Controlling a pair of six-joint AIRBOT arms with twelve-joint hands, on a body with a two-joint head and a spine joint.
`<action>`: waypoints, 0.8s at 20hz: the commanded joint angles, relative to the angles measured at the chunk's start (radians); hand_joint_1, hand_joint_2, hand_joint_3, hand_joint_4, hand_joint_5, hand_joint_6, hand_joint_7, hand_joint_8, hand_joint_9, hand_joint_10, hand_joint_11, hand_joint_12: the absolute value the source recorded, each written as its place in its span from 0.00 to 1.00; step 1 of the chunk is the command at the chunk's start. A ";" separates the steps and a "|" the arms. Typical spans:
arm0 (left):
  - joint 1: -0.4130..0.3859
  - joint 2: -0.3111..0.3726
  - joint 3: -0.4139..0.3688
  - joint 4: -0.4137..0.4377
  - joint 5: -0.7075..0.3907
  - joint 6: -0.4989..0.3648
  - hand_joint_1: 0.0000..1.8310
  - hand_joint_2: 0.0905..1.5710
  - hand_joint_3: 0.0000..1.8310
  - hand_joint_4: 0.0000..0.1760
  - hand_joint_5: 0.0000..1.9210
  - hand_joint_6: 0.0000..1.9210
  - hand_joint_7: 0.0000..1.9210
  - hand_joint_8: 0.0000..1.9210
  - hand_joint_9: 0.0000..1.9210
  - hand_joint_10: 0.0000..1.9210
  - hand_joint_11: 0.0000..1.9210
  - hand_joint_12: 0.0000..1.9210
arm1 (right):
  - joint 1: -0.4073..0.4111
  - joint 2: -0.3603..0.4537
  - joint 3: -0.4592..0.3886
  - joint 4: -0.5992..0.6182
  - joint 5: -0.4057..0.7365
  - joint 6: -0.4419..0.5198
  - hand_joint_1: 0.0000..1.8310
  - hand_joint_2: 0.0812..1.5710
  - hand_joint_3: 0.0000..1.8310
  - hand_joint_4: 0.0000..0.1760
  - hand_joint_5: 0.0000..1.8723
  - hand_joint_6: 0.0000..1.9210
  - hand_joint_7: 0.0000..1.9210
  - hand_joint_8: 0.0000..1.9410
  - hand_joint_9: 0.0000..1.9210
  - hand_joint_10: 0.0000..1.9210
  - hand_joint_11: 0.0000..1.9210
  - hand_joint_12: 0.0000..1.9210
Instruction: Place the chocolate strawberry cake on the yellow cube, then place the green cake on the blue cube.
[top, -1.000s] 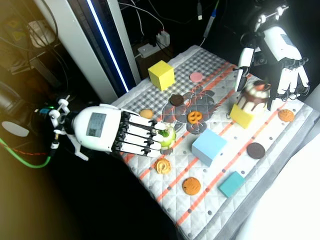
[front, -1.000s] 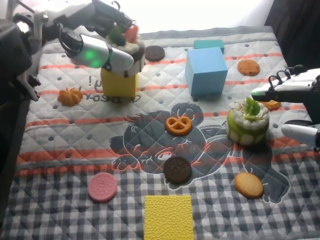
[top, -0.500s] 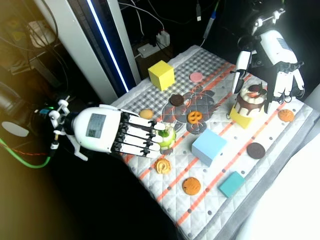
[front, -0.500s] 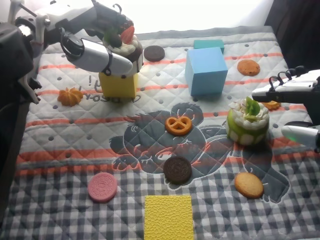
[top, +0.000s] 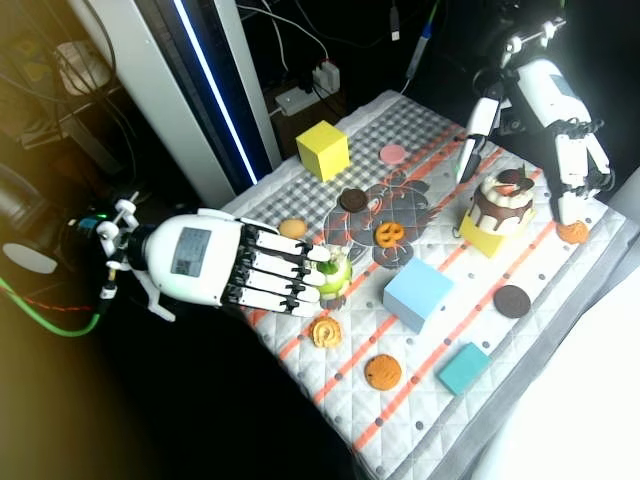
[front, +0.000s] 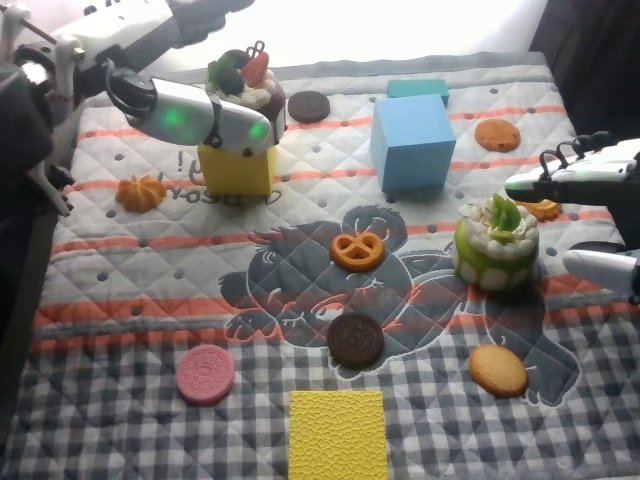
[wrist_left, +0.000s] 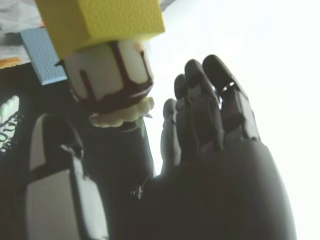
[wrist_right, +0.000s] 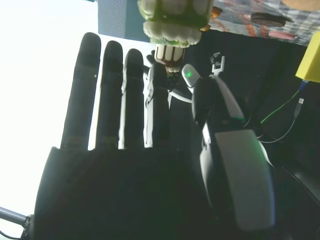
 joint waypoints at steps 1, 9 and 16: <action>0.004 0.018 -0.013 0.007 -0.147 -0.006 0.38 0.52 0.00 0.99 0.01 0.00 0.07 0.00 0.11 0.00 0.00 0.37 | 0.004 -0.002 0.005 0.025 0.121 0.005 0.27 0.84 0.00 0.37 0.25 0.00 0.28 0.00 0.27 0.00 0.29 0.00; 0.250 0.201 -0.306 0.061 -0.536 -0.076 0.38 0.51 0.00 1.00 0.00 0.00 0.00 0.00 0.01 0.00 0.00 0.05 | 0.071 -0.051 0.043 0.021 0.100 0.005 0.35 0.69 0.00 0.22 0.16 0.00 0.15 0.00 0.15 0.00 0.18 0.00; 0.459 0.316 -0.463 0.134 -0.761 -0.244 0.39 0.49 0.00 1.00 0.00 0.00 0.00 0.00 0.00 0.00 0.00 0.00 | 0.134 -0.100 0.094 -0.014 -0.042 0.005 0.45 0.64 0.00 0.27 0.18 0.00 0.21 0.00 0.21 0.01 0.22 0.03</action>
